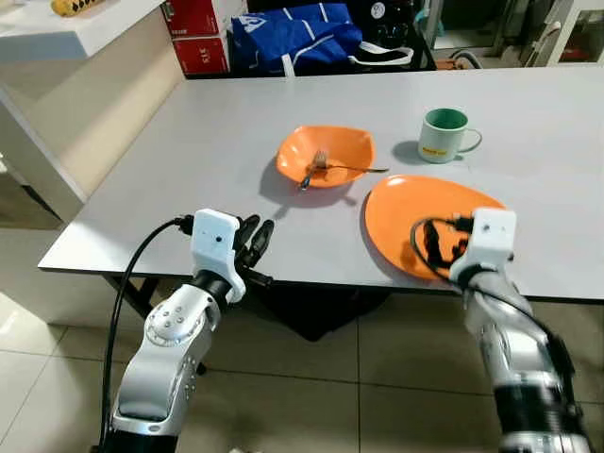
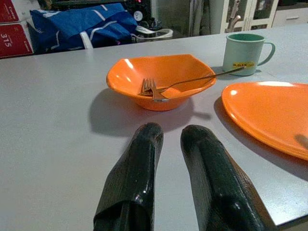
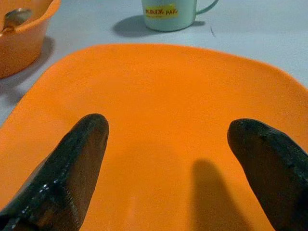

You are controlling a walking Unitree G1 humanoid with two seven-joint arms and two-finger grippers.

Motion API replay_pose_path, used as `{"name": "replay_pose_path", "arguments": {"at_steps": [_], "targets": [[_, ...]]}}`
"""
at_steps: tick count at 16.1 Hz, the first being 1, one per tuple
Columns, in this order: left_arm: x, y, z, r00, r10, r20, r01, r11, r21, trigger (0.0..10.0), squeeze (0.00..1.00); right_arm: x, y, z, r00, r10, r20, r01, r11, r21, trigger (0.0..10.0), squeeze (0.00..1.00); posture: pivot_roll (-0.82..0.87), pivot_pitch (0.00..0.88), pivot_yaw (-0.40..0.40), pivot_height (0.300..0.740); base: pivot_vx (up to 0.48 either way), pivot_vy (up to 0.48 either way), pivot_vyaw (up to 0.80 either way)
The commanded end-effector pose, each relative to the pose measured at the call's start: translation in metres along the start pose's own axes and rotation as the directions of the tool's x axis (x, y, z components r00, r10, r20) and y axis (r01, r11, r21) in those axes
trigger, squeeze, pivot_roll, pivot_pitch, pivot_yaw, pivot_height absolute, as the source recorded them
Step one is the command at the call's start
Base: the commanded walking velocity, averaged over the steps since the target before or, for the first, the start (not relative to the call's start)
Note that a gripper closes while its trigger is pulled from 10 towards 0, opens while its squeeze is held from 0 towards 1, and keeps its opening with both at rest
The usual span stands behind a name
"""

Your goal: Setting the table

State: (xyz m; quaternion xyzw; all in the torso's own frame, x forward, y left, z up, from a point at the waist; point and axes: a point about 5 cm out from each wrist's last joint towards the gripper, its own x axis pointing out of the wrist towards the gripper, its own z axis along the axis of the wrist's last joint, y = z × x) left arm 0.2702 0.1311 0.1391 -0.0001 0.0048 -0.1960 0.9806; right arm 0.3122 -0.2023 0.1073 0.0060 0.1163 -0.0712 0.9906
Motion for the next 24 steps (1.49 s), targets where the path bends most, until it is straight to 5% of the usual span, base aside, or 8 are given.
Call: {"name": "replay_pose_path", "arguments": {"at_steps": [1,8,12,17,24], "targets": [[-0.001,0.004,0.002,1.000,0.015,0.006,-0.015,1.000,0.010,10.0,0.00,0.005,-0.003,-0.001,1.000,-0.012,0.001,0.012,1.000,-0.006,10.0,0.00,-0.22,0.046,0.127,0.740,0.000,0.000,0.00],[-0.001,0.005,0.004,1.000,0.022,0.010,-0.022,1.000,0.011,10.0,0.00,0.027,-0.001,0.010,0.997,-0.017,0.082,0.022,0.998,-0.064,10.0,0.00,-0.21,0.042,0.131,0.740,0.000,0.000,0.00],[0.002,0.005,0.004,0.999,0.025,0.020,-0.025,1.000,0.005,10.0,0.00,0.013,-0.014,0.061,0.924,-0.062,0.377,0.117,0.986,-0.123,10.0,0.00,-0.23,0.028,0.130,0.740,0.000,0.000,0.00],[0.007,0.003,0.005,0.999,0.020,0.030,-0.020,1.000,0.000,10.0,0.00,-0.005,-0.029,0.047,0.912,-0.120,0.393,0.192,0.970,-0.150,10.0,0.00,-0.26,0.011,0.133,0.740,0.000,0.000,0.00],[-0.001,0.006,0.005,0.998,0.049,0.030,-0.049,0.999,0.003,10.0,0.00,0.005,0.014,0.044,0.942,0.079,0.326,-0.018,0.982,-0.186,10.0,0.00,-0.21,0.026,0.110,0.740,0.000,0.000,0.00]]}}
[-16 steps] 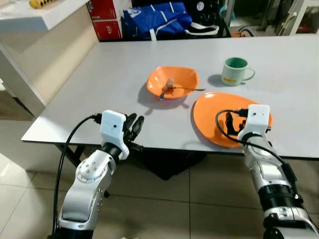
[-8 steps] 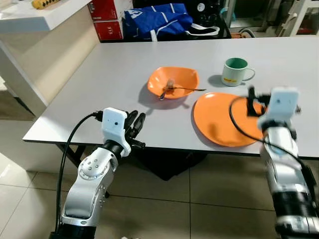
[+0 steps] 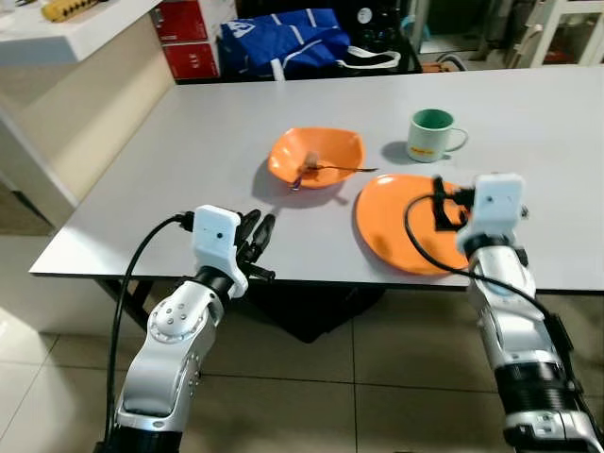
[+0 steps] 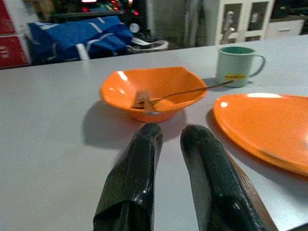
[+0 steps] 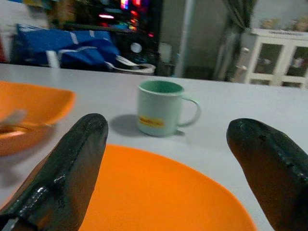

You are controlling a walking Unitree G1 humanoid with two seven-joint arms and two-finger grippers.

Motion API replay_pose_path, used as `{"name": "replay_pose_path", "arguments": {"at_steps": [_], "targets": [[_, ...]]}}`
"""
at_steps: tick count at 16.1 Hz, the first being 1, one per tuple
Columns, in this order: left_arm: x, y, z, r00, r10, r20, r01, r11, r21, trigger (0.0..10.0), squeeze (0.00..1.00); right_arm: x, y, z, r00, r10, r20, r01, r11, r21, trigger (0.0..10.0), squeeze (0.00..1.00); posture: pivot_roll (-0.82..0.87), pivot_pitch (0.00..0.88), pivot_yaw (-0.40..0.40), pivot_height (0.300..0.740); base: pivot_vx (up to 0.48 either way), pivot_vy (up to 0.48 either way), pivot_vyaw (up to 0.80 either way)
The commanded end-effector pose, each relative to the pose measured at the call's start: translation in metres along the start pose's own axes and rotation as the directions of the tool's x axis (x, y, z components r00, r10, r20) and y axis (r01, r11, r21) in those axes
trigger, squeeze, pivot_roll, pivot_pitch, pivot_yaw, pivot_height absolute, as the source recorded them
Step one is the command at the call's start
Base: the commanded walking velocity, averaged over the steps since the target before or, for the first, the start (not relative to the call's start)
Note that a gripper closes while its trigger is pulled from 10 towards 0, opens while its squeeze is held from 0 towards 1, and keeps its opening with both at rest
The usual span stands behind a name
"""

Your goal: Setting the table

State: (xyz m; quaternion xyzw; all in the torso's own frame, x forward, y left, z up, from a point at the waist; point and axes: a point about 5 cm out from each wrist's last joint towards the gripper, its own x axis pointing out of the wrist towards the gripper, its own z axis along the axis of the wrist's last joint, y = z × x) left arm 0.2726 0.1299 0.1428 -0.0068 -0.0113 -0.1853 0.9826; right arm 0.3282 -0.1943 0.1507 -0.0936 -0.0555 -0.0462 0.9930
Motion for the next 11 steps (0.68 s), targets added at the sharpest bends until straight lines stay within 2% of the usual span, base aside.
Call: {"name": "replay_pose_path", "arguments": {"at_steps": [1,9,11], "targets": [[-0.004,0.006,0.001,1.000,0.029,-0.003,-0.029,1.000,0.011,10.0,0.00,0.001,0.006,-0.002,0.999,0.031,-0.026,-0.032,1.000,-0.002,10.0,0.00,-0.21,0.029,0.106,0.740,0.000,0.000,0.00],[0.000,0.005,0.002,0.999,0.032,-0.005,-0.031,0.999,0.033,10.0,0.00,0.002,0.017,0.001,0.997,0.069,-0.020,-0.069,0.998,-0.004,10.0,0.00,-0.21,0.029,0.115,0.740,0.000,0.000,0.00],[0.002,0.005,0.003,0.999,0.032,-0.005,-0.032,0.999,0.035,10.0,0.00,0.000,0.018,-0.001,0.998,0.067,-0.020,-0.067,0.998,0.001,10.0,0.00,-0.22,0.028,0.124,0.740,0.263,-0.399,0.00]]}}
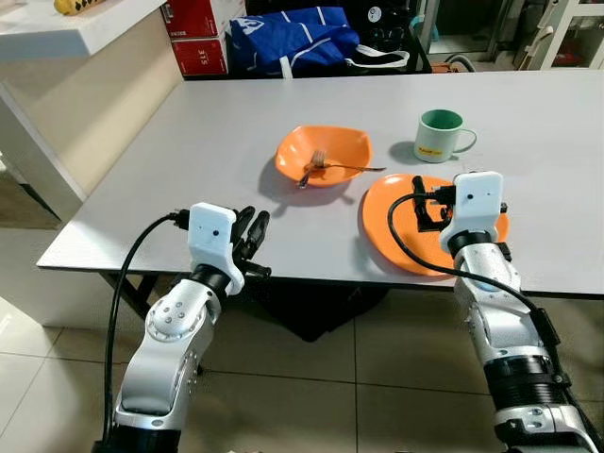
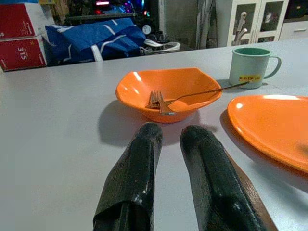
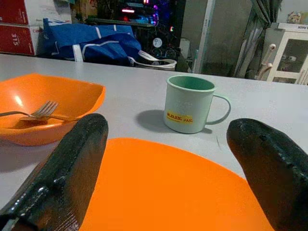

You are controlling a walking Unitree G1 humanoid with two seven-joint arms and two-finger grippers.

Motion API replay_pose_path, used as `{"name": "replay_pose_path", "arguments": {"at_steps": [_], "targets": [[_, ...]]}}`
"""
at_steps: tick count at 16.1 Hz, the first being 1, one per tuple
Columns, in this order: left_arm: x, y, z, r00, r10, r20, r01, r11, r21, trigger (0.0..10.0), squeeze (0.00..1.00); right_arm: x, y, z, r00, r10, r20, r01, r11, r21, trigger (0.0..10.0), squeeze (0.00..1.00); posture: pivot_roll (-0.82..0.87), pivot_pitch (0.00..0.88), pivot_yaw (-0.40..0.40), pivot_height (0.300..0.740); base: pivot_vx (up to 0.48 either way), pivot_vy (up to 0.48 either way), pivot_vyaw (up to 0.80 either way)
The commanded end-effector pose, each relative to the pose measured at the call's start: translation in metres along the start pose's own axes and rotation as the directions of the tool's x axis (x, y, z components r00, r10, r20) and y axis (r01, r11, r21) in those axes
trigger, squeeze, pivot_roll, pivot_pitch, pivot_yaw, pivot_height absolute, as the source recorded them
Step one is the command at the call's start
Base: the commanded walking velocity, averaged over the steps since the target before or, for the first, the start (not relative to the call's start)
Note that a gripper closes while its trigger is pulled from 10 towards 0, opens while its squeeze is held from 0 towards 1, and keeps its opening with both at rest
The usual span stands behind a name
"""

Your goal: Setting the table

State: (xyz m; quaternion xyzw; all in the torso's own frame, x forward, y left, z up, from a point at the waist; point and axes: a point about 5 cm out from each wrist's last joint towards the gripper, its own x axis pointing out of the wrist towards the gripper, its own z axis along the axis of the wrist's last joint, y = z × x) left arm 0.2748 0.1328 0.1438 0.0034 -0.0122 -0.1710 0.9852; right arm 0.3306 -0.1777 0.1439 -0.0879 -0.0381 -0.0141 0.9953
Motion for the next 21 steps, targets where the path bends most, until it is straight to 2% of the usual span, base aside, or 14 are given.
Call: {"name": "replay_pose_path", "arguments": {"at_steps": [1,8,10,12,16,17,19,20,21], "targets": [[0.002,0.002,0.002,1.000,0.003,-0.004,-0.003,1.000,0.019,10.0,0.00,-0.001,0.002,0.003,1.000,0.002,0.009,-0.002,1.000,-0.012,10.0,0.00,-0.22,0.027,0.126,0.740,0.281,-0.386,0.00],[0.005,0.001,0.003,1.000,-0.009,0.000,0.009,0.999,0.032,10.0,0.00,-0.003,0.006,0.002,1.000,0.010,0.012,-0.010,1.000,-0.010,10.0,0.00,-0.23,0.027,0.135,0.740,0.276,-0.389,0.00],[0.005,0.001,0.003,1.000,-0.011,0.002,0.011,0.999,0.031,10.0,0.00,-0.003,0.007,0.001,1.000,0.013,0.010,-0.013,1.000,-0.010,10.0,0.00,-0.22,0.027,0.134,0.740,0.000,-0.427,0.00],[0.004,0.000,0.003,1.000,-0.015,0.007,0.014,1.000,0.011,10.0,0.00,-0.003,0.008,0.001,1.000,0.021,0.009,-0.021,1.000,-0.011,10.0,0.00,-0.22,0.030,0.132,0.740,0.000,0.000,0.00],[0.005,-0.002,0.008,0.999,-0.027,0.019,0.026,0.999,0.042,10.0,0.00,-0.005,0.011,0.002,0.999,0.034,0.013,-0.033,0.999,-0.015,10.0,0.00,-0.22,0.034,0.129,0.740,0.000,0.000,0.00],[0.007,-0.004,0.013,0.999,-0.044,0.027,0.042,0.997,0.059,10.0,0.00,-0.005,0.011,0.001,0.999,0.035,0.012,-0.035,0.999,-0.015,10.0,0.00,-0.22,0.036,0.128,0.740,0.000,0.000,0.00],[0.021,-0.004,0.026,0.997,-0.067,0.024,0.066,0.997,0.039,10.0,0.00,-0.005,0.012,0.001,0.999,0.038,0.010,-0.038,0.999,-0.017,10.0,0.00,-0.22,0.036,0.127,0.740,0.000,0.000,0.00],[0.027,-0.003,0.029,0.997,-0.073,0.008,0.073,0.997,0.015,10.0,0.00,-0.006,0.012,0.001,0.999,0.041,0.009,-0.041,0.999,-0.017,10.0,0.00,-0.22,0.036,0.125,0.740,0.000,0.000,0.00],[0.040,0.004,0.030,0.998,-0.052,-0.044,0.052,0.999,-0.012,10.0,0.00,-0.005,0.013,0.000,0.999,0.044,0.008,-0.044,0.999,-0.015,10.0,0.00,-0.22,0.036,0.126,0.740,0.000,0.000,0.00]]}}
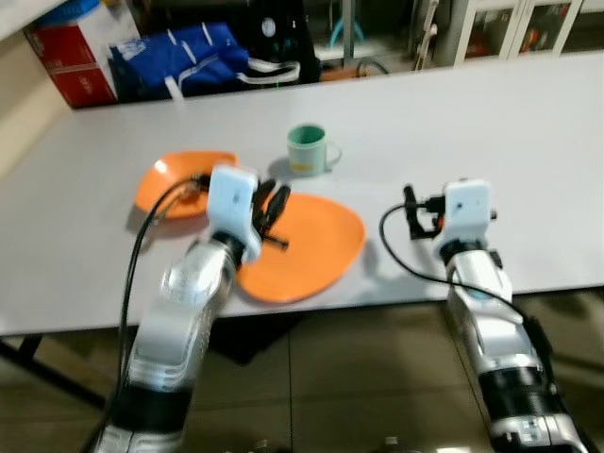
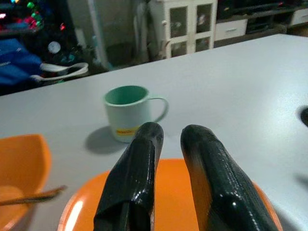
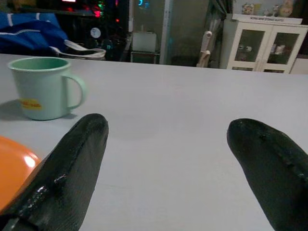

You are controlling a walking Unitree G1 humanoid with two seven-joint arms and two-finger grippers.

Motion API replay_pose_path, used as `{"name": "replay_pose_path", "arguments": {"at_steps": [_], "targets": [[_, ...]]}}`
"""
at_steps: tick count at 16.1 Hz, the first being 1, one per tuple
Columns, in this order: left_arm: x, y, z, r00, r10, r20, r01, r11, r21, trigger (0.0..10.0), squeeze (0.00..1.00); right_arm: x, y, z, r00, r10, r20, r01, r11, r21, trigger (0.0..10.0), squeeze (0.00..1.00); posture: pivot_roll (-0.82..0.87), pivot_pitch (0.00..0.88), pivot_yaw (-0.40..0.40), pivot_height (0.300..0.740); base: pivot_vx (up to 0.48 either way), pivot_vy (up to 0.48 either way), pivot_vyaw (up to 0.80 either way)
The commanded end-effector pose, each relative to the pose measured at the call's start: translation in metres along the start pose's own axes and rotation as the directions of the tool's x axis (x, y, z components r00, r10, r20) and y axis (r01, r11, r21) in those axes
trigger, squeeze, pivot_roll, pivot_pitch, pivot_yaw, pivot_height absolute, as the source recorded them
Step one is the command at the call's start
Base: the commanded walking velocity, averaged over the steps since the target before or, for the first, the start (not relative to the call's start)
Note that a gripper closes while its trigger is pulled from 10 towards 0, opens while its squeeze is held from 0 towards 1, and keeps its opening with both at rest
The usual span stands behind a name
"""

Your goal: Setting the table

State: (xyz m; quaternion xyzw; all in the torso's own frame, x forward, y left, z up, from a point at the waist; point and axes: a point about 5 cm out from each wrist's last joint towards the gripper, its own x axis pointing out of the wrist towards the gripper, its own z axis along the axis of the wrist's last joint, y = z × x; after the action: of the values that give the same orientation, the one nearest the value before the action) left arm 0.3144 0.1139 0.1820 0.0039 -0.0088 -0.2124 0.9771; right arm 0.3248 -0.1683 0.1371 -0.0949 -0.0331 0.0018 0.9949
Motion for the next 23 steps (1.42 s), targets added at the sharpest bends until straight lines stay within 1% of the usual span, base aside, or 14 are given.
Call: {"name": "replay_pose_path", "arguments": {"at_steps": [1,3,4,5,6,7,8,10,12,13,15,19,21,23], "targets": [[0.000,0.012,-0.007,0.998,0.037,-0.052,-0.038,0.999,-0.015,10.0,0.00,0.002,0.003,0.005,1.000,0.013,0.015,-0.013,1.000,-0.002,10.0,0.00,-0.21,0.035,0.126,0.740,0.000,0.000,0.00],[0.019,0.027,-0.014,0.990,0.067,-0.121,-0.072,0.997,-0.037,10.0,0.00,0.002,0.004,0.006,1.000,0.016,0.018,-0.016,1.000,0.002,10.0,0.00,-0.22,0.040,0.132,0.740,0.000,0.000,0.00],[0.022,0.031,-0.015,0.988,0.071,-0.135,-0.076,0.997,-0.034,10.0,0.00,0.001,0.004,0.006,1.000,0.016,0.018,-0.016,1.000,0.002,10.0,0.00,-0.22,0.040,0.132,0.740,0.000,0.000,0.00],[0.030,0.038,-0.023,0.977,0.079,-0.199,-0.090,0.995,-0.049,10.0,0.00,0.000,0.004,0.006,1.000,0.014,0.017,-0.014,1.000,0.002,10.0,0.00,-0.23,0.045,0.136,0.740,0.000,0.000,0.00],[0.032,0.039,-0.025,0.974,0.077,-0.215,-0.092,0.994,-0.064,10.0,0.00,-0.001,0.004,0.006,1.000,0.014,0.017,-0.014,1.000,0.002,10.0,0.00,-0.23,0.048,0.138,0.740,0.000,0.000,0.00],[0.035,0.039,-0.027,0.966,0.073,-0.248,-0.103,0.988,-0.112,10.0,0.00,-0.002,0.004,0.005,1.000,0.014,0.013,-0.014,1.000,-0.001,10.0,0.00,-0.23,0.048,0.140,0.740,0.000,0.000,0.00],[0.036,0.039,-0.028,0.963,0.066,-0.260,-0.103,0.986,-0.132,10.0,0.00,-0.003,0.004,0.004,1.000,0.014,0.011,-0.014,1.000,-0.001,10.0,0.00,-0.24,0.049,0.144,0.740,0.000,0.000,0.00],[0.040,0.032,-0.035,0.946,0.024,-0.322,-0.111,0.960,-0.256,10.0,0.00,-0.005,0.004,0.003,1.000,0.011,0.006,-0.011,1.000,-0.001,10.0,0.00,-0.24,0.049,0.148,0.740,0.000,0.000,0.00],[0.041,0.027,-0.035,0.945,0.004,-0.327,-0.103,0.953,-0.285,10.0,0.00,-0.007,0.005,0.002,1.000,0.012,0.003,-0.012,1.000,-0.002,10.0,0.00,-0.24,0.049,0.150,0.740,0.000,0.000,0.00],[0.041,0.024,-0.033,0.942,-0.009,-0.335,-0.106,0.940,-0.324,10.0,0.00,-0.007,0.006,0.001,1.000,0.013,-0.001,-0.013,1.000,-0.002,10.0,0.00,-0.24,0.048,0.151,0.740,0.000,0.000,0.00],[0.042,0.017,-0.034,0.933,-0.042,-0.359,-0.101,0.923,-0.372,10.0,0.00,-0.008,0.007,0.001,1.000,0.016,-0.004,-0.016,1.000,-0.001,10.0,0.00,-0.24,0.047,0.153,0.740,0.000,0.000,0.00],[0.043,0.015,-0.043,0.911,-0.054,-0.410,-0.127,0.907,-0.402,10.0,0.00,-0.009,0.010,0.001,1.000,0.019,-0.006,-0.019,1.000,0.004,10.0,0.00,-0.24,0.047,0.160,0.740,0.000,0.000,0.00],[0.042,0.017,-0.051,0.890,-0.043,-0.453,-0.166,0.897,-0.411,10.0,0.00,-0.010,0.009,0.001,1.000,0.017,-0.005,-0.017,1.000,0.004,10.0,0.00,-0.25,0.049,0.160,0.740,0.000,0.000,0.00],[0.043,0.014,-0.057,0.871,-0.069,-0.487,-0.185,0.871,-0.455,10.0,0.00,-0.012,0.008,0.000,1.000,0.012,-0.011,-0.012,1.000,0.002,10.0,0.00,-0.25,0.056,0.160,0.740,0.000,0.000,0.00]]}}
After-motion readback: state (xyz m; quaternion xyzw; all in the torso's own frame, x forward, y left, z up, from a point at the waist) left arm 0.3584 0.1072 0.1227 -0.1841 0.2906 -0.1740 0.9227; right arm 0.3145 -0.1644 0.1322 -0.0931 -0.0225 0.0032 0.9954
